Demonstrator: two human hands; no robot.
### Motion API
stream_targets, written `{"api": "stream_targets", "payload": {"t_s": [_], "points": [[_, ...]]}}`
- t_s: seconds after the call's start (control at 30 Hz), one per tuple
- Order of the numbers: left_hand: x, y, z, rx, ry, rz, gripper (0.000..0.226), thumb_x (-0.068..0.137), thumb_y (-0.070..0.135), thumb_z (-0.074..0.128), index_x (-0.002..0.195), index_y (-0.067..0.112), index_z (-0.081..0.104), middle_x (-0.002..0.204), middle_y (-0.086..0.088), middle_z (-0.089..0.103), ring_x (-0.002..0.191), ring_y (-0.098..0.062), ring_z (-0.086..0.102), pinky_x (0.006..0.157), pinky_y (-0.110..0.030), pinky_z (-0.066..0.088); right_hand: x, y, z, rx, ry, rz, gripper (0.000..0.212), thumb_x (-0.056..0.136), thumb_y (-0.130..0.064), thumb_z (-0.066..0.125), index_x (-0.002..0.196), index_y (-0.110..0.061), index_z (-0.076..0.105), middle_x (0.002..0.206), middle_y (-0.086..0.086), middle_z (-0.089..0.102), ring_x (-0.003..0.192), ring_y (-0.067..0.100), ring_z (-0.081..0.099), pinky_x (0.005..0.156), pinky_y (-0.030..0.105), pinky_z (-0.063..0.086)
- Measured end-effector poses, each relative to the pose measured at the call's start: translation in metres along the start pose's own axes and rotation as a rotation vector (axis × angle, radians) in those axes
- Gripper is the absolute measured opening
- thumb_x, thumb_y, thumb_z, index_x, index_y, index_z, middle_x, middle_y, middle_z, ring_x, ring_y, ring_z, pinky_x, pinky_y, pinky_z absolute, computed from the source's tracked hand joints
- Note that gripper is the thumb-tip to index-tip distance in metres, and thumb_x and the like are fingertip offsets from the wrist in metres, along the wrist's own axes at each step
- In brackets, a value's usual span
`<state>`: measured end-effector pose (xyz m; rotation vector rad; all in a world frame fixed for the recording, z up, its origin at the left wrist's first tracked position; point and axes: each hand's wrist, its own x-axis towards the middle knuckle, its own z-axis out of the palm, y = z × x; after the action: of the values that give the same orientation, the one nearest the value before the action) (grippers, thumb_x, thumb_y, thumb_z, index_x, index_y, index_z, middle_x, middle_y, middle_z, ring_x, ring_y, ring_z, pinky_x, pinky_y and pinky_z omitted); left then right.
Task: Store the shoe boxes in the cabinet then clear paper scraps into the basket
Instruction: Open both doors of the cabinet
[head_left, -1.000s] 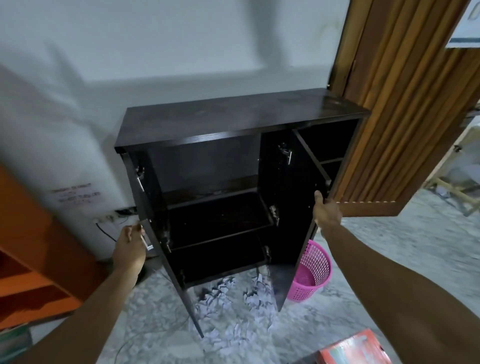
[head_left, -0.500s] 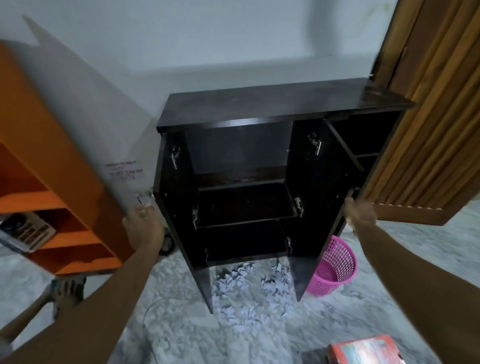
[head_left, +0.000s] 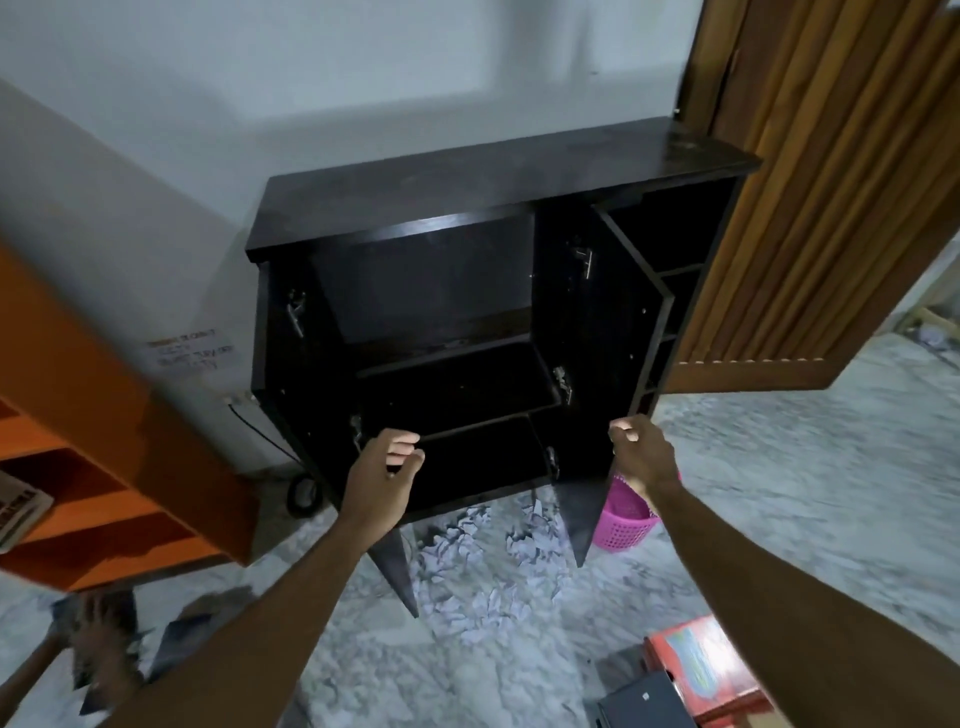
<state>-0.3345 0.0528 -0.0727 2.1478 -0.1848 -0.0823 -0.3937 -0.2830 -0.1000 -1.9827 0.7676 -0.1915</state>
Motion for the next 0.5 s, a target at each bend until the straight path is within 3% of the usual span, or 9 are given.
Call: {"api": "stream_targets", "payload": {"t_s": [0.23,0.33,0.4,0.5], "points": [[0.072,-0.015,0.021,0.015,-0.227,0.066,0.024,0.101,0.027,0.061,0.124,0.022,0.064,0.120,0.004,0.067,0.109,-0.005,0.062,0.081,-0.013,0.043,0.007,-0.001,0.023,0.043,0.107,0.049,0.024,0.105,-0.025,0.052,0.119,-0.010,0.065,0.117,0.009,0.071,0.106,0.029,0.066,0.092,0.040,0.052],[0.099,-0.026,0.036,0.036,-0.355,0.089,0.021,0.100,0.026,0.061,0.121,0.024,0.065,0.118,0.004,0.069,0.106,-0.007,0.064,0.087,-0.023,0.050,-0.005,0.012,0.033,0.045,0.210,0.119,0.019,0.104,-0.025,0.055,0.112,-0.013,0.067,0.112,0.006,0.072,0.103,0.027,0.066,0.089,0.035,0.049],[0.113,-0.033,0.052,0.057,-0.449,0.098,0.021,0.100,0.026,0.061,0.120,0.023,0.066,0.117,0.004,0.070,0.106,-0.010,0.065,0.089,-0.027,0.052,-0.015,0.026,0.040,0.083,0.286,0.182,0.011,0.101,-0.026,0.058,0.101,-0.022,0.069,0.106,0.005,0.075,0.100,0.031,0.071,0.093,0.038,0.053],[0.118,-0.041,0.082,0.101,-0.593,0.118,0.022,0.100,0.026,0.062,0.121,0.020,0.067,0.114,0.004,0.069,0.102,-0.010,0.065,0.077,-0.018,0.047,-0.036,0.073,0.049,0.156,0.400,0.261,0.010,0.087,-0.043,0.056,0.083,-0.043,0.066,0.092,-0.003,0.074,0.090,0.032,0.075,0.091,0.054,0.059]]}}
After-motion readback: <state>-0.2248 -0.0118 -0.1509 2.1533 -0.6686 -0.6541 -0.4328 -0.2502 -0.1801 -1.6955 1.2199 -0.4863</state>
